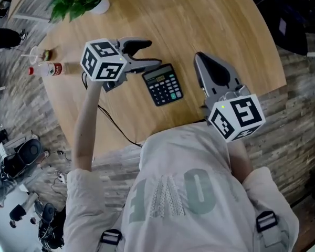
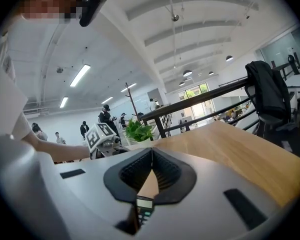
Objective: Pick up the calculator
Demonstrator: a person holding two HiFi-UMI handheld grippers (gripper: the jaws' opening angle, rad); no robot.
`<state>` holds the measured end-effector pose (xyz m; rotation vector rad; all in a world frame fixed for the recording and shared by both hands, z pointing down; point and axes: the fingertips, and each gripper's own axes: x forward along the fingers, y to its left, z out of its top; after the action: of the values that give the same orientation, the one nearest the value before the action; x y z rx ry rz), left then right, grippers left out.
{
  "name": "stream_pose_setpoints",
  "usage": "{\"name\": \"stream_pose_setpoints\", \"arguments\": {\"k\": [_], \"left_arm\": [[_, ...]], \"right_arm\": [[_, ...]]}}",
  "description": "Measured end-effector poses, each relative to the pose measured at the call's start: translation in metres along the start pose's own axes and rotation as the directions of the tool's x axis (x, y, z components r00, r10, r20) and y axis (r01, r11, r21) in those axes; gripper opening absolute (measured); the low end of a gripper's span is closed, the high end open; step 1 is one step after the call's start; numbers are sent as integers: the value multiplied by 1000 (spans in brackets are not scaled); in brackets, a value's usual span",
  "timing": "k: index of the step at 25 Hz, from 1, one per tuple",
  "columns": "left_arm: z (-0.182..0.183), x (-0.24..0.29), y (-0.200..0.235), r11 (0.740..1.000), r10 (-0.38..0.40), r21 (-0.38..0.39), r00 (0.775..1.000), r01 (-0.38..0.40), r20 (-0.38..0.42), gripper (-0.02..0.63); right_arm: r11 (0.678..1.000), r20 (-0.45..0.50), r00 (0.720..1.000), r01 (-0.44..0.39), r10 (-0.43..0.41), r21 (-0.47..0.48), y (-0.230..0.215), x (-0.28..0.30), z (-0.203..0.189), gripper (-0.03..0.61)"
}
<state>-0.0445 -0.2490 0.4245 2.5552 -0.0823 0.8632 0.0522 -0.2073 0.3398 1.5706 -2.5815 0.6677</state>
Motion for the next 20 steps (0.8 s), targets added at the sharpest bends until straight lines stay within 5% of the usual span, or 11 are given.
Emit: {"name": "stream_pose_setpoints", "arguments": {"k": [3, 7, 12, 16, 20], "left_arm": [[-36, 20, 7, 995, -97, -43, 981, 91, -166, 324], [-77, 41, 1, 967, -249, -142, 900, 211, -359, 324], [-108, 59, -12, 900, -420, -315, 797, 302, -434, 322], [-118, 66, -17, 861, -491, -383, 744, 335, -453, 313], [-125, 64, -32, 783, -602, -498, 655, 374, -456, 313]], "right_arm": [[1000, -13, 1000, 13, -12, 27, -10, 3, -5, 18], [999, -24, 999, 24, -23, 38, -22, 7, -11, 18], [995, -70, 997, 44, -38, 95, -37, 10, -20, 18], [993, -93, 995, 35, -25, 111, -43, 14, -24, 18], [993, -112, 994, 31, -18, 115, -47, 17, -28, 18]]}}
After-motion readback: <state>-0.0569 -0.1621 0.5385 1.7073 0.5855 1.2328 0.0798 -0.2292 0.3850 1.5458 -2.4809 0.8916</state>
